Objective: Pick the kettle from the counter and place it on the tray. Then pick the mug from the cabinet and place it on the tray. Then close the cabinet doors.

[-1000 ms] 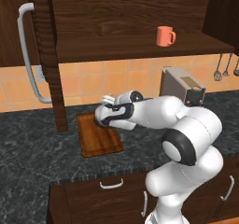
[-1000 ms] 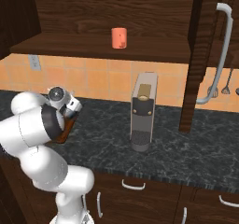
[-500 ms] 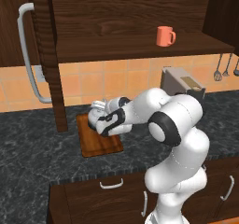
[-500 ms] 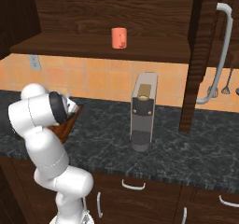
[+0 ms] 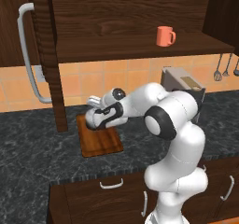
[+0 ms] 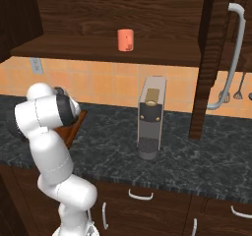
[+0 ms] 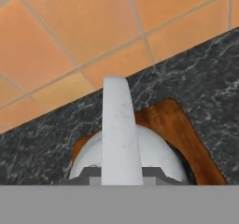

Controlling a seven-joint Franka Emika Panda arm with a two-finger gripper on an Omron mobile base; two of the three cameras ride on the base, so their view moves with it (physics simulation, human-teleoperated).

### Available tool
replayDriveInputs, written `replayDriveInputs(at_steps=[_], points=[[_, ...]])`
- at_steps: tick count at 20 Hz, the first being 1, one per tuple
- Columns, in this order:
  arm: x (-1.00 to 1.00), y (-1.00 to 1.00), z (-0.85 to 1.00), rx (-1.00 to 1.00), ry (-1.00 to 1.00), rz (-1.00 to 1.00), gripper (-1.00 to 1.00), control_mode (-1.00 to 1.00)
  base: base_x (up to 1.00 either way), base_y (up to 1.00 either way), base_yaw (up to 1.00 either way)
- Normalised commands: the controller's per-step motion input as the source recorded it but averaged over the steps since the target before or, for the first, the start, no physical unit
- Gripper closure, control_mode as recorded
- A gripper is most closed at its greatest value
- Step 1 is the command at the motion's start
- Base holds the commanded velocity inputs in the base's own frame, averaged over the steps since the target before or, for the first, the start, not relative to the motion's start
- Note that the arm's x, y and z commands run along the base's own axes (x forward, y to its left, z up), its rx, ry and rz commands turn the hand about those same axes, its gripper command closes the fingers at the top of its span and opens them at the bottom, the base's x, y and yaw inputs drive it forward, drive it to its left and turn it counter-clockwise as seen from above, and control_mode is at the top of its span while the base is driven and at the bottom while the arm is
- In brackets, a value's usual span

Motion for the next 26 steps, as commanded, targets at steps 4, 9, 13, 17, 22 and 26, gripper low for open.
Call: replayDriveInputs(at_steps=[4,9,13,17,22,26], points=[[0.11,0.24,-0.05,0.01,0.07,0.00,1.00,-1.00,0.00,0.00,0.00],[0.00,0.14,-0.16,0.00,0.07,0.00,1.00,-1.00,0.00,0.00,0.00],[-0.01,0.02,-0.15,0.00,0.04,0.00,-1.00,-1.00,0.00,0.00,0.00],[-0.03,-0.03,0.00,0.00,0.00,0.00,-1.00,-1.00,0.00,0.00,0.00],[-0.22,-0.21,-0.07,0.02,0.00,0.00,-1.00,-1.00,0.00,0.00,0.00],[-0.33,-0.20,0.07,0.04,-0.02,0.03,-1.00,-1.00,0.00,0.00,0.00]])
